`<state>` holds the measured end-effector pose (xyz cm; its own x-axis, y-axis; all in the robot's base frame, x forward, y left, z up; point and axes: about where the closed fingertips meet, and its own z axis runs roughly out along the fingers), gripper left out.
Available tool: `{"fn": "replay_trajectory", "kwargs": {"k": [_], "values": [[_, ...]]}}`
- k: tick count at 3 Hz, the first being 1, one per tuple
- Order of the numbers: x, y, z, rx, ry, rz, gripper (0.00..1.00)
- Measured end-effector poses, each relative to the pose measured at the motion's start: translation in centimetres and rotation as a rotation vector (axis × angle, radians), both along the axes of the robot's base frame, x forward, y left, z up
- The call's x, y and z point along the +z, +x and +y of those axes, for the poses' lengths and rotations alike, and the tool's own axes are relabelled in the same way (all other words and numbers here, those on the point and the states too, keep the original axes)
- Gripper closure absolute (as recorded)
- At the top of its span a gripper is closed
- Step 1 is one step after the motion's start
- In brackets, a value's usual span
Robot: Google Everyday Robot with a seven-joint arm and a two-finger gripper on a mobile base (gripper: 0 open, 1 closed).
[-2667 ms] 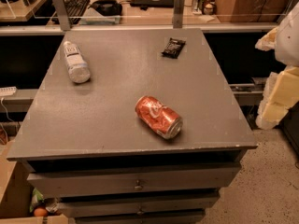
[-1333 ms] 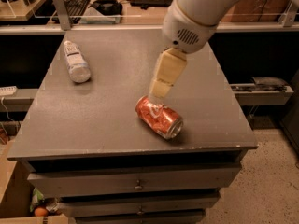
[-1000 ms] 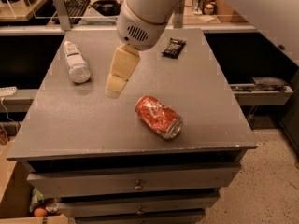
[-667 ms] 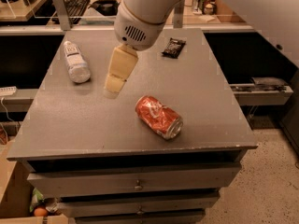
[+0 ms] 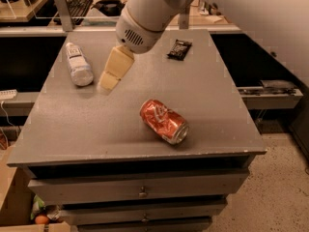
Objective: Pick blue plastic bottle
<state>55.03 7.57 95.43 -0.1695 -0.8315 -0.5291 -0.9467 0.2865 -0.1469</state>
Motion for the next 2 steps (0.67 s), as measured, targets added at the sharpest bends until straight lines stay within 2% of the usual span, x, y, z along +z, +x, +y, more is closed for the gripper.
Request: {"fn": "replay_trajectory", "kwargs": {"k": [1,2], "values": [[-0.6,4.7,2.6,-0.066,0.105,-0.033,0.0],[-1.3,8.4,5.2,-0.12,0.187,-0.021,0.0]]}}
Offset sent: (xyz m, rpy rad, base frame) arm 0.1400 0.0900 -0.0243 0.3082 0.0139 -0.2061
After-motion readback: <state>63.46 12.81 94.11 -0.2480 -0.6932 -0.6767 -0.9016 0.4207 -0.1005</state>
